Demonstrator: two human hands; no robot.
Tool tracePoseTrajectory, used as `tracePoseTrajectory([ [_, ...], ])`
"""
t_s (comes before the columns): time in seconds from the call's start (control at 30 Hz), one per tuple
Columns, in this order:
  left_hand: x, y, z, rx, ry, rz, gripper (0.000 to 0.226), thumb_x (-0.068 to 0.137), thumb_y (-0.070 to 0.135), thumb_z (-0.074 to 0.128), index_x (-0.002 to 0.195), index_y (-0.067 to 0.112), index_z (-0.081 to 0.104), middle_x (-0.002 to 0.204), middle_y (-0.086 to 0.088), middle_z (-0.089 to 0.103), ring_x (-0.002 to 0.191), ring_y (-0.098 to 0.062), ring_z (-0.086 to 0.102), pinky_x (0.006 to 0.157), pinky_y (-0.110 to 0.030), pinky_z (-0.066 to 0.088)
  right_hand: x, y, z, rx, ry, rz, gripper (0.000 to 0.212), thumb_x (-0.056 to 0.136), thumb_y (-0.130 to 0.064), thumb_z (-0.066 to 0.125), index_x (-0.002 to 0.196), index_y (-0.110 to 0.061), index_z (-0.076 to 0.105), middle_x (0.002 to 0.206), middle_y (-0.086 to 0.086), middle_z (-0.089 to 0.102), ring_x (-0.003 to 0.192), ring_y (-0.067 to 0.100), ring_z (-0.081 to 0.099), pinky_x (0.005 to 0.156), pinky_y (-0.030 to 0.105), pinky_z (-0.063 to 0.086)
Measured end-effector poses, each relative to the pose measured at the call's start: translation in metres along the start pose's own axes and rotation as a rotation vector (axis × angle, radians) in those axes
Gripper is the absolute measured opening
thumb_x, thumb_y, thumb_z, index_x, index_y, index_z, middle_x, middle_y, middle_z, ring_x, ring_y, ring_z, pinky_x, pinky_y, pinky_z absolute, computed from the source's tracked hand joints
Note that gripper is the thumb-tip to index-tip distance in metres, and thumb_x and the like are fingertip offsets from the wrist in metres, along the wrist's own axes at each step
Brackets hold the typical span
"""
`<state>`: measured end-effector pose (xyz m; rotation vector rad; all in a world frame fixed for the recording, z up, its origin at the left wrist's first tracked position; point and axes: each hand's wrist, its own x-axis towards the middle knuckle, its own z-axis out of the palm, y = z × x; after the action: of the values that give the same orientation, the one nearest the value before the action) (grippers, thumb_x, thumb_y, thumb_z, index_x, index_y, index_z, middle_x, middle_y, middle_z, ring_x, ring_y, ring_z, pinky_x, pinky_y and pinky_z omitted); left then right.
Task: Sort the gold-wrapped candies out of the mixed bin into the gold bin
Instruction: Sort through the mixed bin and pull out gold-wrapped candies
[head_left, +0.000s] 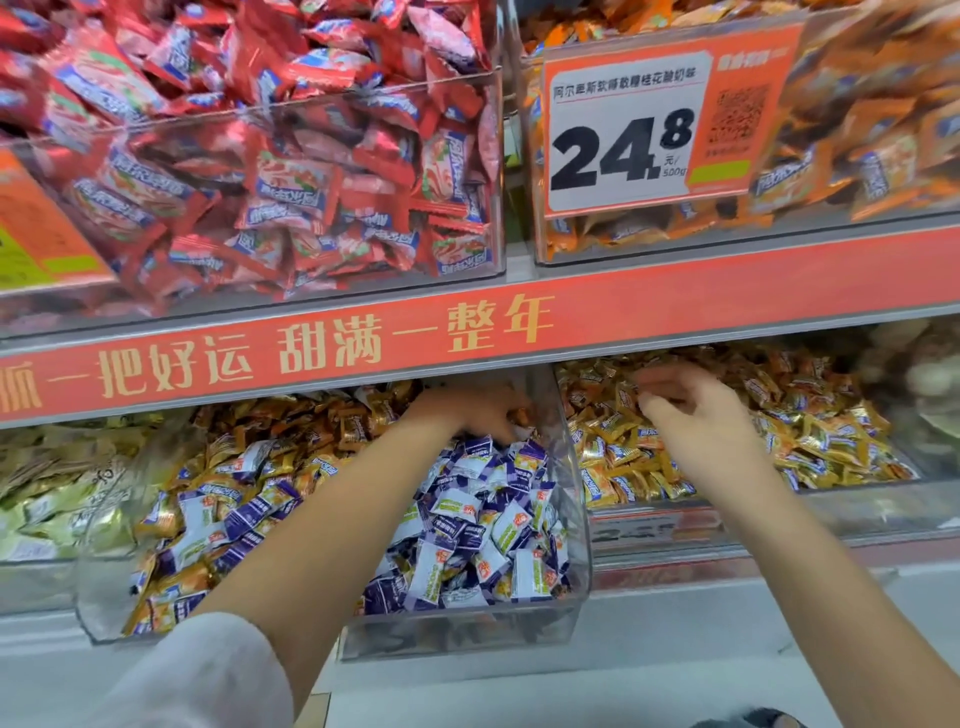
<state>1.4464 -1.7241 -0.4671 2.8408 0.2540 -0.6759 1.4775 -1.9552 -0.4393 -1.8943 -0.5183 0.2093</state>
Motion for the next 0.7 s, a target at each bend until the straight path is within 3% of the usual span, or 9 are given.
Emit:
tracePoseTrajectory([
  [0.13,-0.014,-0.005,0.001,-0.142,0.076,0.016,0.065,0.087,0.02,0.065,0.145,0.02,0.035,0.148,-0.005,0.037,0.13,-0.024,0.041,0.105,-0.036,0.038,-0.004,-0.004,-0.003,0.181,-0.092,0.042,0.018,0.094,-0.013,0.055,0.1,-0.026,0.064,0.103,-0.007,0.066,0.101,0.013,0.061,0.089,0.036,0.052],
  [0.2,-0.03,-0.002,-0.006,-0.278,0.162,0.05,0.067,0.085,0.025,0.067,0.144,0.022,0.035,0.148,0.003,0.038,0.132,-0.017,0.037,0.108,-0.035,0.034,-0.007,-0.007,-0.007,0.268,-0.187,0.03,0.019,0.094,-0.013,0.056,0.098,-0.029,0.065,0.104,-0.006,0.068,0.103,0.011,0.063,0.092,0.034,0.051],
  [0.3,-0.067,0.01,-0.016,-0.361,0.258,0.016,0.054,0.088,0.033,0.062,0.137,0.024,0.039,0.129,0.005,0.048,0.11,-0.012,0.05,0.091,-0.027,0.041,-0.012,-0.013,-0.013,0.227,-0.261,-0.053,0.018,0.093,-0.013,0.058,0.097,-0.028,0.067,0.101,-0.007,0.069,0.096,0.007,0.065,0.083,0.023,0.054],
  [0.4,-0.109,0.02,-0.015,-0.387,0.346,-0.05,0.05,0.088,0.038,0.061,0.131,0.024,0.042,0.111,-0.003,0.054,0.081,-0.011,0.057,0.072,-0.027,0.048,-0.029,-0.03,-0.015,0.031,-0.25,-0.217,0.015,0.089,-0.014,0.062,0.088,-0.028,0.067,0.083,-0.01,0.066,0.074,0.003,0.06,0.063,0.016,0.048],
  [0.47,-0.136,0.025,-0.008,-0.446,0.439,-0.016,0.035,0.089,0.033,0.062,0.121,0.024,0.05,0.089,0.003,0.055,0.054,-0.003,0.047,0.053,-0.019,0.038,-0.049,-0.046,-0.009,-0.088,-0.28,-0.386,0.016,0.087,-0.014,0.063,0.084,-0.028,0.067,0.078,-0.013,0.063,0.072,0.006,0.056,0.06,0.014,0.044],
  [0.53,-0.156,0.027,0.001,-0.587,0.532,0.051,0.009,0.088,0.02,0.064,0.093,0.024,0.057,0.068,0.011,0.054,0.047,-0.004,0.044,0.048,-0.02,0.035,-0.069,-0.063,0.008,-0.041,-0.324,-0.477,0.018,0.089,-0.013,0.06,0.095,-0.029,0.066,0.085,-0.015,0.062,0.08,0.007,0.058,0.064,0.014,0.046],
  [0.57,-0.164,0.027,0.006,-0.627,0.567,0.076,0.011,0.087,0.015,0.065,0.087,0.024,0.057,0.068,0.009,0.057,0.053,-0.009,0.05,0.05,-0.026,0.039,-0.076,-0.072,0.02,0.007,-0.325,-0.459,0.022,0.091,-0.014,0.057,0.106,-0.03,0.063,0.096,-0.017,0.06,0.087,0.004,0.057,0.07,0.013,0.047],
  [0.63,-0.172,0.023,0.017,-0.631,0.615,0.069,0.014,0.083,0.01,0.066,0.091,0.019,0.058,0.082,-0.001,0.064,0.072,-0.023,0.059,0.065,-0.04,0.048,-0.082,-0.081,0.045,0.05,-0.353,-0.377,0.036,0.097,-0.021,0.049,0.131,-0.034,0.047,0.125,-0.018,0.049,0.1,-0.008,0.049,0.082,0.01,0.043],
  [0.7,-0.177,0.017,0.027,-0.604,0.679,0.025,0.018,0.079,0.008,0.068,0.09,0.017,0.057,0.084,-0.004,0.063,0.078,-0.023,0.059,0.071,-0.046,0.048,-0.082,-0.082,0.071,0.002,-0.404,-0.33,0.046,0.099,-0.027,0.047,0.142,-0.037,0.034,0.136,-0.018,0.038,0.106,-0.009,0.04,0.087,0.011,0.036],
])
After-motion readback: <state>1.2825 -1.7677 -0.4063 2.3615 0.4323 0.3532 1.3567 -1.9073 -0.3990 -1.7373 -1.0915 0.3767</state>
